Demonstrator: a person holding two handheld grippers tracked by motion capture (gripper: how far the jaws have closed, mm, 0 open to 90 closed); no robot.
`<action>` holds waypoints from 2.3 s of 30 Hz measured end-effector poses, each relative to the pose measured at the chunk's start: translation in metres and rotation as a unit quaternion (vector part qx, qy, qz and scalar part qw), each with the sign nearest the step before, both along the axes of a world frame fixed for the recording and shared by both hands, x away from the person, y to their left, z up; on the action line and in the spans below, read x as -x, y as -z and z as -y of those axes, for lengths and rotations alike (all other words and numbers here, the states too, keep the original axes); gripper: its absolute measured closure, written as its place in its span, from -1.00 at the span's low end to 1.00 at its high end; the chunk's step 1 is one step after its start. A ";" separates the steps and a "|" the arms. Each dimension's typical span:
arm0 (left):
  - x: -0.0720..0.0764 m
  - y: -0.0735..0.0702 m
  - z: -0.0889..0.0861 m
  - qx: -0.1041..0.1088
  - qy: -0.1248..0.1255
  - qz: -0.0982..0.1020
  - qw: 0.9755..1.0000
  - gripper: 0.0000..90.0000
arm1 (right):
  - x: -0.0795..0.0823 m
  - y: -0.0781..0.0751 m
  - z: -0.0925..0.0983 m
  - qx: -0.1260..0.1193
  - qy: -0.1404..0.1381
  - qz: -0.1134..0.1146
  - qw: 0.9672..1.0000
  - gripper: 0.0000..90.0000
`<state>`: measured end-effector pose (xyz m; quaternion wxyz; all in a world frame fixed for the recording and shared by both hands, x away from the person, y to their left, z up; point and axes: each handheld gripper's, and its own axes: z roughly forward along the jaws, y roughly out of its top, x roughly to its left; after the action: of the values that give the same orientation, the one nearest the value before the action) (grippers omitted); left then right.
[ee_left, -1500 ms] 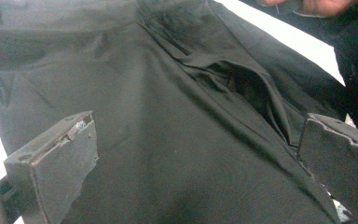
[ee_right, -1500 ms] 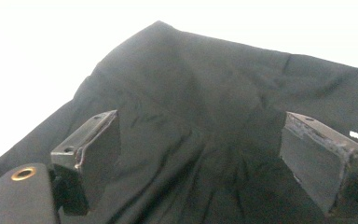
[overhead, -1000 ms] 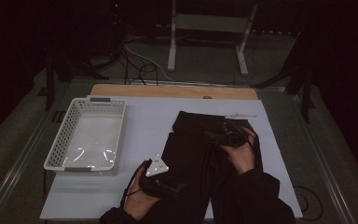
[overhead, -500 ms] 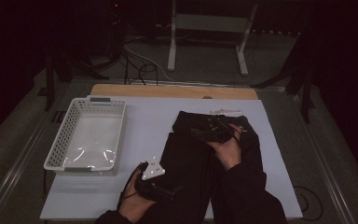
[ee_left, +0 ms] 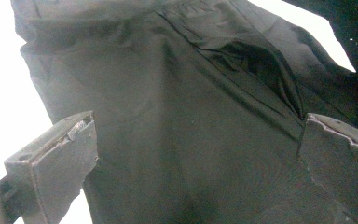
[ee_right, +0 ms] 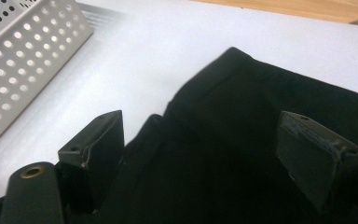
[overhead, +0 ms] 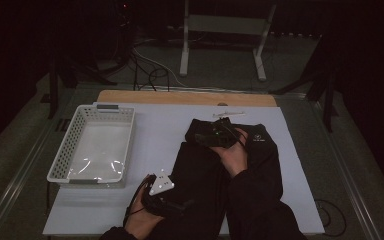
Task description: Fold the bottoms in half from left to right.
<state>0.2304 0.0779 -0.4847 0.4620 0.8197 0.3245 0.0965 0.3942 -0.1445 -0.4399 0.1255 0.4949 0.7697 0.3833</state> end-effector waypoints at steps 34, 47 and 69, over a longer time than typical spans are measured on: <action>0.010 0.000 -0.017 -0.027 -0.005 0.020 0.999 -1.00 | -0.053 0.037 -0.045 0.063 0.024 -0.011 0.998 -0.64; 0.007 0.004 -0.020 -0.031 -0.011 0.020 0.999 -1.00 | -0.063 0.059 -0.074 0.123 0.028 -0.021 0.992 -0.44; 0.000 0.013 -0.018 -0.054 -0.021 -0.001 0.998 -0.99 | -0.056 0.057 -0.060 0.126 0.032 -0.055 0.990 0.57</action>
<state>0.2304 0.0955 -0.4981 0.4147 0.8365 0.3364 0.1227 0.4501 -0.0850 -0.4966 0.1561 0.5197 0.8016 0.2511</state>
